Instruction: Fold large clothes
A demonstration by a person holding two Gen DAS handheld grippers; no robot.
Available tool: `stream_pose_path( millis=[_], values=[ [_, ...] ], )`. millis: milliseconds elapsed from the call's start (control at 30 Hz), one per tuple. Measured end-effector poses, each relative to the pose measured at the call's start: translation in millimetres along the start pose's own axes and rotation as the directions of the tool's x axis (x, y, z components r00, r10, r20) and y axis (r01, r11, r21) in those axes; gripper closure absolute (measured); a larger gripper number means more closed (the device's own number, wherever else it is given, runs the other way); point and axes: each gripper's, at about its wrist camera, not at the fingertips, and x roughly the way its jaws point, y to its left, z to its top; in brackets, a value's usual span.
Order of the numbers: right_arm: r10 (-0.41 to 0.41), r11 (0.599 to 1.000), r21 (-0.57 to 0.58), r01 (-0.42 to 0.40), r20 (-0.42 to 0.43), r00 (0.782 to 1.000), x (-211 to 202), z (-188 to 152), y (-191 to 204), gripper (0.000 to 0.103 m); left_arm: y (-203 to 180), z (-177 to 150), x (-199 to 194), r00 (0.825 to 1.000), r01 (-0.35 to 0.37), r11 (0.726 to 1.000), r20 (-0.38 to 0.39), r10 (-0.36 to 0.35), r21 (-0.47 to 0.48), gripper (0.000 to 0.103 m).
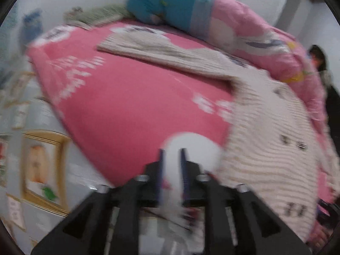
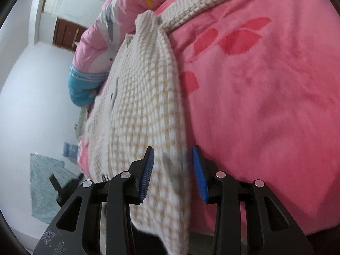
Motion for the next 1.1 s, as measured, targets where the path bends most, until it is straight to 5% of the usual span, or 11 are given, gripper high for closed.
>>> stream_pose_path(
  millis=[133, 267, 400, 567, 700, 900, 1100],
  values=[
    [0.052, 0.997, 0.051, -0.049, -0.053, 0.997, 13.4, -3.2, -0.5, 0.067, -31.4, -2.6, 10.6, 0.988, 0.141, 0.99, -0.068, -0.14, 0.021, 0.05],
    [0.185, 0.981, 0.089, -0.172, -0.172, 0.967, 12.0, -37.6, -0.5, 0.067, -53.1, -11.5, 37.3, 0.985, 0.089, 0.993, -0.158, -0.076, 0.079, 0.048],
    [0.224, 0.973, 0.103, -0.207, -0.2, 0.954, 7.4, -64.0, -13.6, 0.069, -55.4, -19.7, 52.1, 0.983, 0.044, 0.995, -0.181, -0.026, 0.094, 0.048],
    [0.174, 0.983, 0.091, -0.159, -0.19, 0.966, 18.4, -56.7, -21.2, 0.094, -71.8, -30.1, 51.9, 0.991, -0.055, 0.987, -0.113, 0.072, 0.153, 0.05],
    [0.121, 0.99, -0.057, -0.129, -0.125, 0.985, -13.8, -41.3, 11.9, 0.098, -89.1, -31.3, 41.1, 0.994, -0.075, 0.978, -0.062, 0.088, 0.193, 0.093],
    [0.2, 0.932, -0.32, -0.171, 0.058, 0.978, -126.1, 6.6, 97.2, 0.099, -135.5, 10.6, -48.8, 0.989, 0.025, 0.96, 0.135, -0.065, 0.278, 0.095],
    [0.197, 0.879, -0.462, -0.119, 0.124, 0.973, -209.0, -38.3, 110.5, 0.099, -152.8, 2.9, -127.5, 0.963, 0.013, 0.921, 0.242, -0.116, 0.39, 0.095]
  ],
)
